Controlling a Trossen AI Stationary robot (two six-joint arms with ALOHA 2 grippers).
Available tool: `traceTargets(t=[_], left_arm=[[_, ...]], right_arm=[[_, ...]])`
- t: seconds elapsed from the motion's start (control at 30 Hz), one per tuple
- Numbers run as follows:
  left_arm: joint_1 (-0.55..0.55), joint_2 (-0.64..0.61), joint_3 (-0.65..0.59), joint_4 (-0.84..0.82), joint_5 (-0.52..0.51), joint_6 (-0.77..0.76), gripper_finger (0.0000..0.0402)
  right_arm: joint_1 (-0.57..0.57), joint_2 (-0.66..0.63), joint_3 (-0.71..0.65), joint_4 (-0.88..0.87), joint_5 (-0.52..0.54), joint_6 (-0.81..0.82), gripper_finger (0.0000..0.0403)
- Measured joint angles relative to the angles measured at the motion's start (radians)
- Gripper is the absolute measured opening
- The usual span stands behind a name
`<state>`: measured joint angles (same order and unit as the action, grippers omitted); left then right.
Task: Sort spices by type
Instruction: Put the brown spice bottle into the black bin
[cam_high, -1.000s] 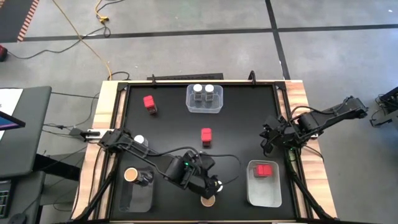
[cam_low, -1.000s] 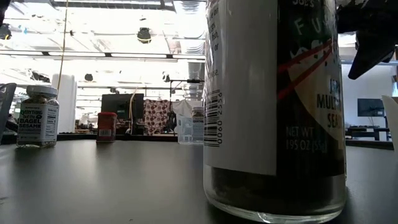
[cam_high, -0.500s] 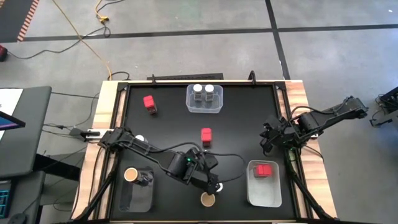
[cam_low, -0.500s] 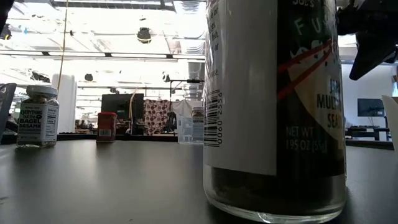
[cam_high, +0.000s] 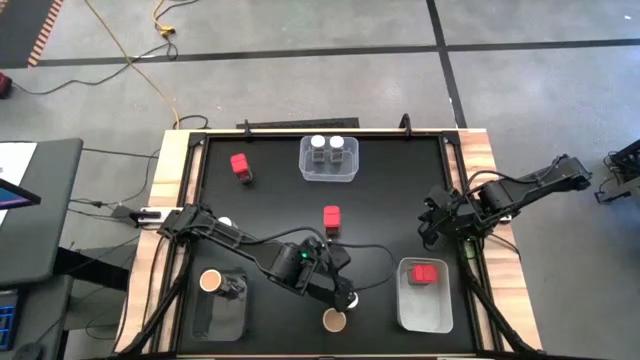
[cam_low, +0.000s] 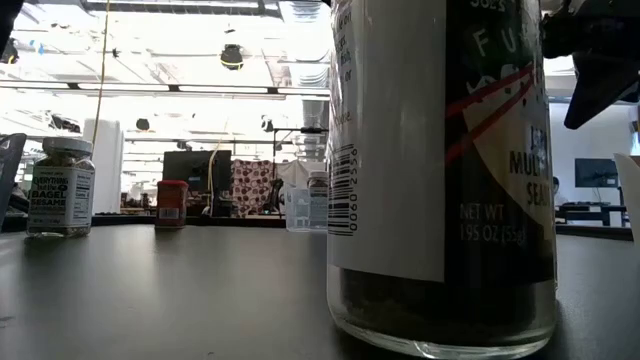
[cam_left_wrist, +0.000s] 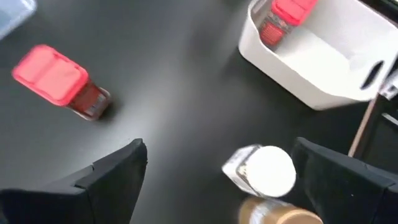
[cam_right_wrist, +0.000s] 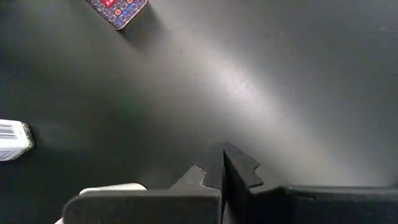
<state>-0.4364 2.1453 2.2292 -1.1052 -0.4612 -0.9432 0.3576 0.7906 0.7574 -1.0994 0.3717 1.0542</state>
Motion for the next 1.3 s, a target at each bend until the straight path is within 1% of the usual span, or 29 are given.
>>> traceTargets(t=[0.1, 0.2, 0.27, 0.4, 0.6, 0.8, 0.97, 1.2, 1.3], left_arm=[[0.000, 0.000, 0.000, 0.005, 0.051, -0.048, 0.0381], [-0.003, 0.000, 0.000, 0.005, 0.061, -0.166, 0.0381], [-0.011, 0.000, 0.000, 0.005, 0.081, -0.259, 0.0381], [-0.047, 0.000, 0.000, 0.006, 0.124, -0.393, 0.0381], [-0.111, 0.000, 0.000, 0.046, 0.122, -0.515, 0.0380], [-0.179, 0.000, 0.000, 0.052, 0.065, -0.619, 0.0380], [-0.188, 0.000, 0.000, 0.097, 0.042, -0.624, 0.0380], [-0.154, 0.000, -0.001, 0.121, 0.043, -0.517, 0.0380], [-0.140, 0.015, 0.000, 0.114, 0.046, -0.439, 0.0380]], right_arm=[[0.000, 0.000, 0.000, 0.000, 0.000, -0.010, 0.0022], [0.000, 0.000, 0.000, 0.000, 0.000, -0.032, 0.0022], [0.000, 0.000, 0.000, 0.000, -0.005, -0.047, 0.0022], [0.007, 0.000, 0.000, 0.000, -0.012, -0.093, 0.0022], [0.025, 0.000, 0.000, -0.001, -0.013, -0.163, 0.0022], [0.046, 0.000, 0.000, -0.001, -0.013, -0.174, 0.0022], [0.056, 0.000, 0.000, -0.001, -0.013, -0.176, 0.0022], [0.056, 0.000, 0.000, -0.001, -0.013, -0.173, 0.0022], [0.056, 0.000, 0.000, 0.000, -0.013, -0.173, 0.0022]])
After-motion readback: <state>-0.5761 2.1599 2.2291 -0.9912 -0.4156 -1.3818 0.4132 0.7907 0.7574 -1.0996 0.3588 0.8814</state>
